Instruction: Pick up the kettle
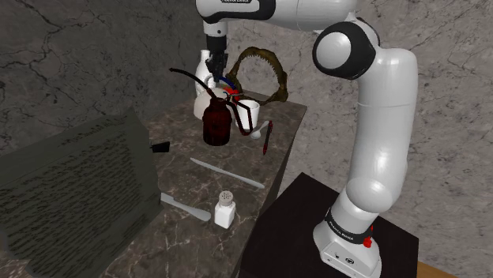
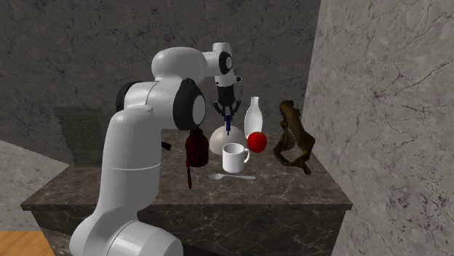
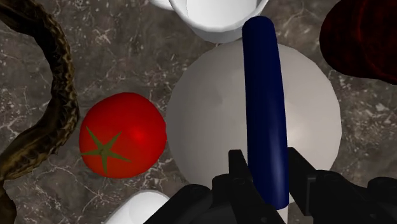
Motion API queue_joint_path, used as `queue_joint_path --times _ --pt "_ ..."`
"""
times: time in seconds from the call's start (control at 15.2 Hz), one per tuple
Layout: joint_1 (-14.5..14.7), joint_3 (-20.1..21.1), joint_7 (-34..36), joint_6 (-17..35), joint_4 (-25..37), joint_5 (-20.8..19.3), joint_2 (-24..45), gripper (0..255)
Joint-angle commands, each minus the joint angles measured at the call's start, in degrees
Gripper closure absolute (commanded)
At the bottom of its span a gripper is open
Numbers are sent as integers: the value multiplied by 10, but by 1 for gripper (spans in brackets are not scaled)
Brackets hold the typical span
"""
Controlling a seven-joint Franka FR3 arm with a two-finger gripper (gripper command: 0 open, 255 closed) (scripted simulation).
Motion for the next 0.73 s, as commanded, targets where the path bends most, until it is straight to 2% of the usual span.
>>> queue_joint_path --times 0.0,0.53,0.66 --pt "0 0 -1 -18 20 0 1 255" --pt "3 0 -8 -97 130 -1 32 255" --pt "3 0 -8 -98 133 -1 33 255"
